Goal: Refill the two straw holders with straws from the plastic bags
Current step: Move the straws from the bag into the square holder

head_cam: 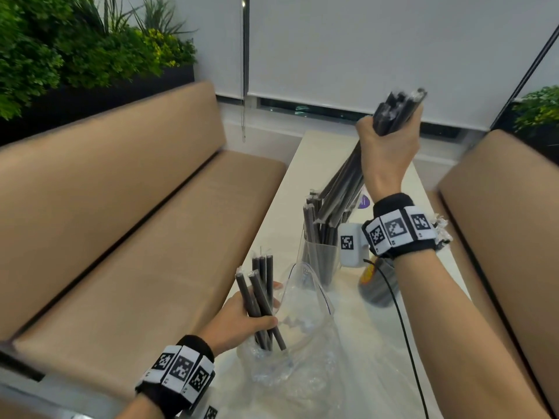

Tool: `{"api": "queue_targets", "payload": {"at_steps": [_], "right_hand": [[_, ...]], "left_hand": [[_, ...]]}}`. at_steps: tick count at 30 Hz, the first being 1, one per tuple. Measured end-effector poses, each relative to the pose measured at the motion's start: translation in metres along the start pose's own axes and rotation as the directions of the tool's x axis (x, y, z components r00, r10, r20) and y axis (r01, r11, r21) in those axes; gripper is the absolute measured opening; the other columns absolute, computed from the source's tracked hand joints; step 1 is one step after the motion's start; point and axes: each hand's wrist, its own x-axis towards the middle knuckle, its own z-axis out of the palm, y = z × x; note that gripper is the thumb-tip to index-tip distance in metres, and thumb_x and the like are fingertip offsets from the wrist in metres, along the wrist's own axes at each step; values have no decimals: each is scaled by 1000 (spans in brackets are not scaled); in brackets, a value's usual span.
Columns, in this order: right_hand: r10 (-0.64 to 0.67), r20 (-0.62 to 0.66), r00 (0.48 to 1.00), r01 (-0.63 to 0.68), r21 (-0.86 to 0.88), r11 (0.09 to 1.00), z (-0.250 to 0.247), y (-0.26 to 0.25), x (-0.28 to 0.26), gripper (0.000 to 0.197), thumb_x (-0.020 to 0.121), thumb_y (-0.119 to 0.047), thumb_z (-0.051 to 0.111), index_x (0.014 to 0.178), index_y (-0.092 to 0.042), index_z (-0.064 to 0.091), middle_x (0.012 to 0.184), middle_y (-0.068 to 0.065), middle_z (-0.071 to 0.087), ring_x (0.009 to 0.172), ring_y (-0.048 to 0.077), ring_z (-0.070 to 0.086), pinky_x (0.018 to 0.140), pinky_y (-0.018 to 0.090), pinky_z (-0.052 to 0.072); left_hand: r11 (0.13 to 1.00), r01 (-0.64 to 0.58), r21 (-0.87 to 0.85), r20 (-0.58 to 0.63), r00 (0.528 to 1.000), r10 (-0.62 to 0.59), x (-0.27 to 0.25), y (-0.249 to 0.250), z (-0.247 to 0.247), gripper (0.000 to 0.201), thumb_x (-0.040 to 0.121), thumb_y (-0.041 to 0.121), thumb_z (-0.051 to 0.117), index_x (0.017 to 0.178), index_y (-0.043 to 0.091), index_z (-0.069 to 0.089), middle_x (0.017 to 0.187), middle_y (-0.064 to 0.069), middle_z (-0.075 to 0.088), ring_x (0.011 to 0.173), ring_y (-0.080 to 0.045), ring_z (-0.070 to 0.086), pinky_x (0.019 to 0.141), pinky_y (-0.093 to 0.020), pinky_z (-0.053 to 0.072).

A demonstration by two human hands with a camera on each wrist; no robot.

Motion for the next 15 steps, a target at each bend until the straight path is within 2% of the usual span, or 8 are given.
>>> {"api": "queue_targets", "payload": {"at_steps": [4,6,9,11,15], "right_hand": [[-72,15,997,72,-37,997,-3,-8,15,31,75,-13,66,96,-13,43,68,-10,49,52,0,44,53,14,43],[-70,72,995,76,-89,993,1,-1,13,30,75,-13,67,96,-13,44,69,-12,50,50,-5,46,52,7,38],[-36,102,994,46,-104,993,13,13,2,31,76,-12,67,102,-5,50,69,-14,50,52,-8,48,52,6,36],[-14,81,997,21,-89,996,22,19,-3,36,77,-12,66,108,-1,52,69,-14,50,54,-3,47,54,10,39],[28,106,994,-13,-142,990,28,40,-21,37,80,-13,66,110,-2,50,71,-9,53,65,17,52,65,32,50]], "left_hand": [[1000,6,-12,-6,1000,-6,-1,-2,-1,53,81,3,70,125,28,56,109,-3,69,101,-10,67,85,-18,54],[1000,12,-12,-4,1000,-12,-2,-2,-1,53,81,3,70,125,29,56,109,-2,69,102,-10,67,86,-20,54],[1000,16,-18,5,1000,-16,-3,-2,0,54,81,2,70,126,26,55,109,-2,69,103,-10,67,86,-19,54],[1000,18,-24,5,1000,-18,-4,-2,1,54,81,1,69,127,25,55,109,-2,69,104,-10,67,83,-15,53],[999,19,-33,0,1000,-19,-4,-3,1,53,81,1,70,126,26,55,108,-1,69,100,-11,68,84,-18,55]]}}
